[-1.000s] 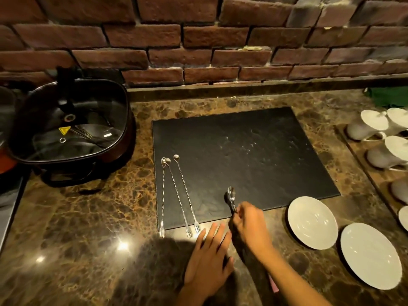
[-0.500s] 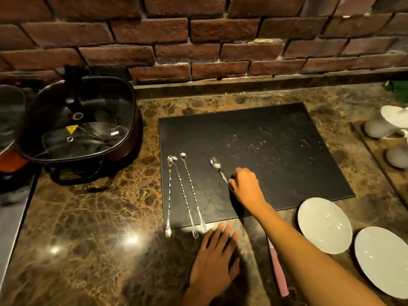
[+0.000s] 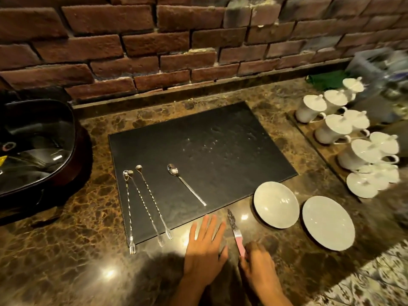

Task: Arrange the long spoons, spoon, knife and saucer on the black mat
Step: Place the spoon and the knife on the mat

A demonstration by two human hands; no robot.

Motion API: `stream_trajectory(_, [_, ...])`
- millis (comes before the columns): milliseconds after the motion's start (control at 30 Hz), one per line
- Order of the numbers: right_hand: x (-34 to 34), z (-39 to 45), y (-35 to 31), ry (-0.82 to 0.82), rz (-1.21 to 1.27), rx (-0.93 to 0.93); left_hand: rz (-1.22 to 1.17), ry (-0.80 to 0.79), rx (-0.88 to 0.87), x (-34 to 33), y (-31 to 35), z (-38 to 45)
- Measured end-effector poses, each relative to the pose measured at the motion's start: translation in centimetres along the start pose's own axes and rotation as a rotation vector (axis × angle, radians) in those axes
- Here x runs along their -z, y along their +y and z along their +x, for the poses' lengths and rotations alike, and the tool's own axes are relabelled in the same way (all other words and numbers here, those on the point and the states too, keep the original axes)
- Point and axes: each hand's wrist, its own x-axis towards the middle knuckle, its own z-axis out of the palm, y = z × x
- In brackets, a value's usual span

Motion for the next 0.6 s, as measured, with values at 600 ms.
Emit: stream_trajectory(600, [3.7,15.9,-12.7,0.184,0.058,0.153,0.027,-0.052,-0.036,-1.9,-1.1,1.5])
